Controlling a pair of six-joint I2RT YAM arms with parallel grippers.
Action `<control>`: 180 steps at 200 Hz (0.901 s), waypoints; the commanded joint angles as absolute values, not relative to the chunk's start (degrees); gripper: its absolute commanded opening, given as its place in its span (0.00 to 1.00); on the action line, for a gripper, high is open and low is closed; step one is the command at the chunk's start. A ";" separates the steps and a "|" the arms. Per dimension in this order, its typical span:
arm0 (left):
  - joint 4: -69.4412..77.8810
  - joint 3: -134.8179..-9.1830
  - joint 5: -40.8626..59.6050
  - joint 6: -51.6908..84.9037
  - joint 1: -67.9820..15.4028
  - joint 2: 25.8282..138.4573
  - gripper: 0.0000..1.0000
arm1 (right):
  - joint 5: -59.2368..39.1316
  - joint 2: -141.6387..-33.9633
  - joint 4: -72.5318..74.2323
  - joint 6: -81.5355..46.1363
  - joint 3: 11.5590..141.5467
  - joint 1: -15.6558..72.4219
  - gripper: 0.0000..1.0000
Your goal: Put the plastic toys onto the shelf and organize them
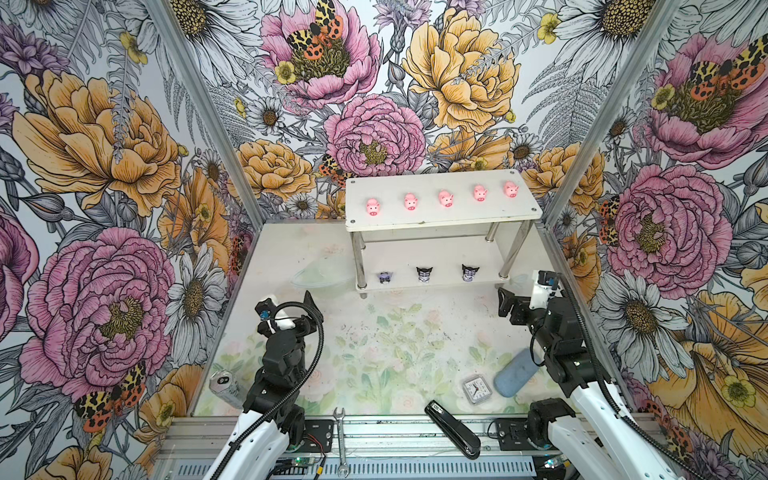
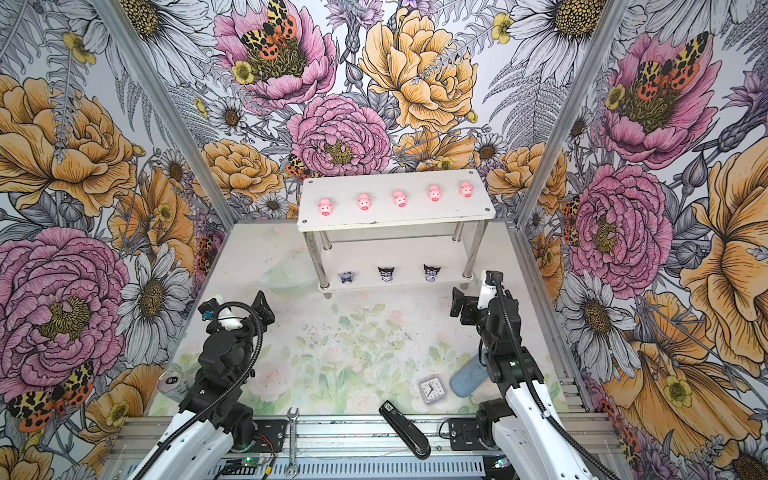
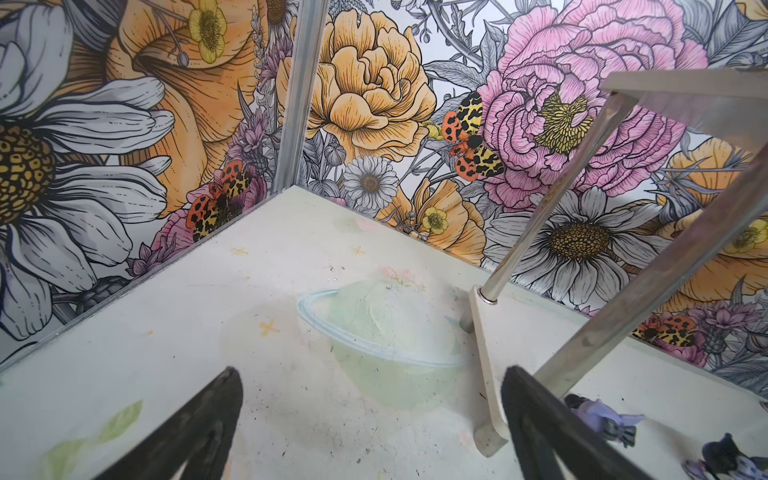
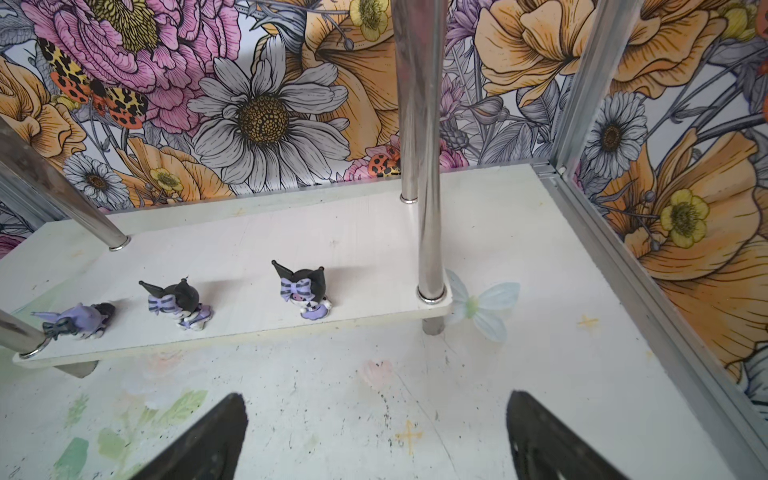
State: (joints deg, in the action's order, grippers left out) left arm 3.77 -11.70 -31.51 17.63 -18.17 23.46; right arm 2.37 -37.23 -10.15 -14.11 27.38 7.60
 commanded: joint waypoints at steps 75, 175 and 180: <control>7.81 -12.41 -27.92 14.82 -17.40 29.02 0.99 | 2.20 -37.70 -5.10 -14.33 25.66 7.71 1.00; 8.66 -22.05 -16.56 18.19 -17.78 43.79 0.99 | -4.81 -47.85 -0.37 -16.78 32.91 7.91 0.79; 8.87 -22.50 -15.88 18.33 -17.97 44.65 0.99 | -5.38 -48.68 -0.44 -16.64 33.37 7.89 0.77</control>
